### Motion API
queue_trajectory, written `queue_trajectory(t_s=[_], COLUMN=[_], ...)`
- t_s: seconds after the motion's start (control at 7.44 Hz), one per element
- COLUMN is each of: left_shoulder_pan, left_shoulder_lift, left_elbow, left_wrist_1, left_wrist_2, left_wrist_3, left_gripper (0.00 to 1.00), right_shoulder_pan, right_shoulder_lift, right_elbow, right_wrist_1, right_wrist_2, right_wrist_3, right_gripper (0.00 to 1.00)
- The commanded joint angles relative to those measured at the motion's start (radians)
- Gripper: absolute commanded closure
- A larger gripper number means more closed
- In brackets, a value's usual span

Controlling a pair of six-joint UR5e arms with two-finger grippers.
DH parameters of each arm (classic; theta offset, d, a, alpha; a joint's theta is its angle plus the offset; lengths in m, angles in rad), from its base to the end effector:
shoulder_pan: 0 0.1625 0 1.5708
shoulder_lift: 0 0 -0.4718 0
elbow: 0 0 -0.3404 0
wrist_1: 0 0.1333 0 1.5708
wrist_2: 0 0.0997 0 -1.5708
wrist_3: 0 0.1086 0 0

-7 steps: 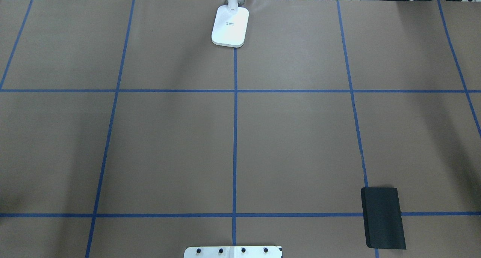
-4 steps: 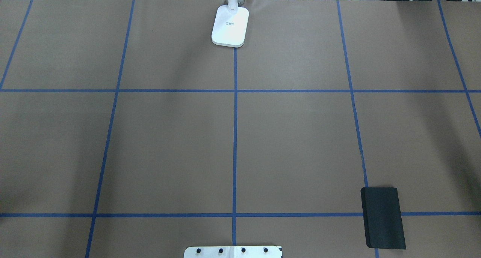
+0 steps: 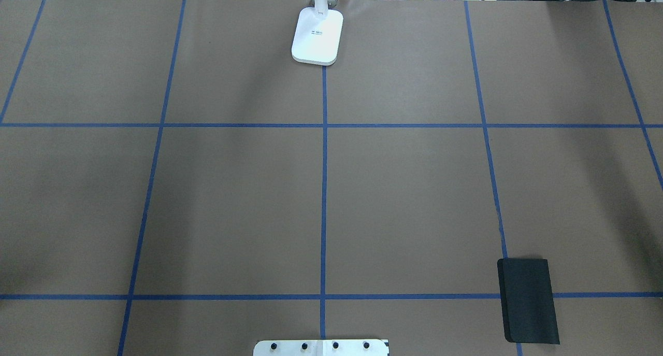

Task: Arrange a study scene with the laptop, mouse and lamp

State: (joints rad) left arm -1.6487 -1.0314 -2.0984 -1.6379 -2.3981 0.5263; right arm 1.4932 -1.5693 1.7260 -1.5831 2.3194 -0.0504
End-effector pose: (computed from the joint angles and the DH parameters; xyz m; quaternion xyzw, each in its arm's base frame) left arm -0.0689 -0.1969 0.6392 0.1437 0.3761 0.2143 0.8899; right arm 0.0246 -0.4503 0.6456 0.0622 -0.3655 -0.0857 0.9248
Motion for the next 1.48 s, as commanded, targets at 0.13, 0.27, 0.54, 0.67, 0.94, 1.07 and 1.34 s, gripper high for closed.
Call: queue_trajectory(t_s=[0.13, 0.27, 0.54, 0.67, 0.94, 1.07, 1.34], left_shoulder_pan=[0.015, 0.021, 0.066, 0.091, 0.136, 0.139, 0.141], left_shoulder_lift=[0.040, 0.040, 0.040, 0.040, 0.040, 0.040, 0.042], left_elbow=[-0.034, -0.035, -0.035, -0.035, -0.038, -0.037, -0.031], left_wrist_1=[0.045, 0.090, 0.099, 0.113, 0.151, 0.173, 0.198], left_wrist_2=[-0.010, -0.030, -0.033, -0.033, -0.070, -0.085, -0.085], left_wrist_3=[0.206, 0.248, 0.258, 0.258, 0.258, 0.258, 0.317], left_gripper=[0.00, 0.00, 0.00, 0.00, 0.00, 0.00, 0.00], right_shoulder_pan=[-0.002, -0.007, -0.013, -0.013, -0.018, -0.018, -0.024], right_shoulder_lift=[0.000, 0.000, 0.002, 0.002, 0.002, 0.002, 0.002], right_elbow=[0.000, 0.000, -0.002, 0.000, 0.000, 0.000, 0.000], right_wrist_1=[0.000, 0.000, 0.000, 0.000, 0.000, 0.000, 0.000], right_wrist_2=[-0.001, -0.003, -0.003, -0.003, -0.003, -0.002, -0.002], right_wrist_3=[0.000, 0.000, 0.000, 0.001, 0.001, 0.001, 0.001], right_gripper=[0.00, 0.00, 0.00, 0.00, 0.00, 0.00, 0.00])
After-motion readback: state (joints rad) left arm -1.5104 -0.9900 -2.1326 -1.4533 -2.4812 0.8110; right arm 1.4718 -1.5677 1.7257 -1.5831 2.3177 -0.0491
